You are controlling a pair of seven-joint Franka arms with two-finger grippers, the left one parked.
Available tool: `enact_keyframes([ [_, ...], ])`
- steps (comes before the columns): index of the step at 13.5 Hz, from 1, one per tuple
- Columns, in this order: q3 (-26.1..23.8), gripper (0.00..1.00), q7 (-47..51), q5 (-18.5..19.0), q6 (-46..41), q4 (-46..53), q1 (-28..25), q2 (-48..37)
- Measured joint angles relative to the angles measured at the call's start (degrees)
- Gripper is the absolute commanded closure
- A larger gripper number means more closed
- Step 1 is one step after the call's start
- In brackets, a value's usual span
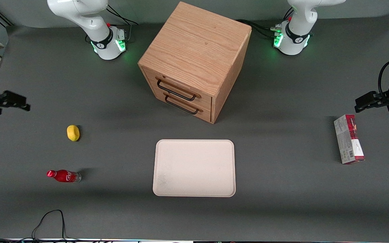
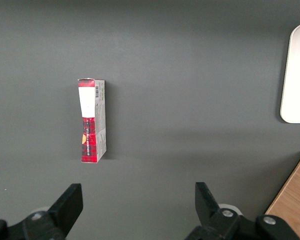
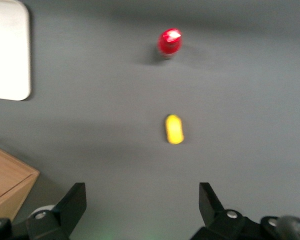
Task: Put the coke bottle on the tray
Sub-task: 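Lower the open right gripper over the red Coca-Cola bottle's cap end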
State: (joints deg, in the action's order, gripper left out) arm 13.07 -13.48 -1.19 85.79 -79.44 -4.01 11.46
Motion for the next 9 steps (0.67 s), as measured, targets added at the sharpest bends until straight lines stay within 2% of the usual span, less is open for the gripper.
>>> enact_keyframes([
  [2,0.00,0.00,-2.64,-0.20,-2.01,7.93,2.31,6.74],
  [4,0.00,0.00,-3.21,-0.21,-2.67,11.89,2.65,10.22],
  [9,-0.72,0.00,-3.22,-0.60,-0.32,13.31,2.53,13.31],
])
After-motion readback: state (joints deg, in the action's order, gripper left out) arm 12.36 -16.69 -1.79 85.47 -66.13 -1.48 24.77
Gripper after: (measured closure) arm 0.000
